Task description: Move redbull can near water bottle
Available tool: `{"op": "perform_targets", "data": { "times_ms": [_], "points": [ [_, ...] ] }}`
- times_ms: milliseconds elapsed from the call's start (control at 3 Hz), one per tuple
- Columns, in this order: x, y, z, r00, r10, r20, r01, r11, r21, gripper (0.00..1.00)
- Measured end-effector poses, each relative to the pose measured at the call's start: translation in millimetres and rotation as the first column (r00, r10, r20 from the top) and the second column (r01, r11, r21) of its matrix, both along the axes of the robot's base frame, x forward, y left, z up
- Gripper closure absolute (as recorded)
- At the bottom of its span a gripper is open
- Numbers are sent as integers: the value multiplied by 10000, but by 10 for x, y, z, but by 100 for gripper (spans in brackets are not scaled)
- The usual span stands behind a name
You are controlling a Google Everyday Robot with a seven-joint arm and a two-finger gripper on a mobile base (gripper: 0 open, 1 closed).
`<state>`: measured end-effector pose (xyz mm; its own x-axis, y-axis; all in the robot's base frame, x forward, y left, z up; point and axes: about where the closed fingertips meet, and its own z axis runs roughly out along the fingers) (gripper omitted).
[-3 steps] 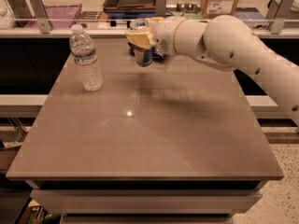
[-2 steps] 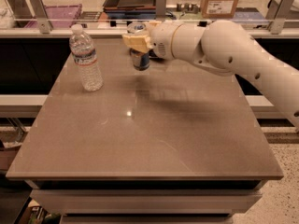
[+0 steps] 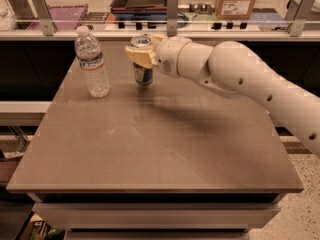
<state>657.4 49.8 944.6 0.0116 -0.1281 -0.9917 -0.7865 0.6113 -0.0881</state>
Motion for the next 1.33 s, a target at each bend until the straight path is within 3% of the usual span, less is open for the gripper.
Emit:
{"op": "perform_targets", "data": {
  "times_ms": [667,1000,1333],
  "points": [
    [-86,201,-227,9983,113,-578,-86,9989,463,100],
    [-113,328,-270,9942,109,-1068,-72,9994,347,100],
    [-99,418,-309,9876,8,-1572,-5,10000,19,82]
  ]
}}
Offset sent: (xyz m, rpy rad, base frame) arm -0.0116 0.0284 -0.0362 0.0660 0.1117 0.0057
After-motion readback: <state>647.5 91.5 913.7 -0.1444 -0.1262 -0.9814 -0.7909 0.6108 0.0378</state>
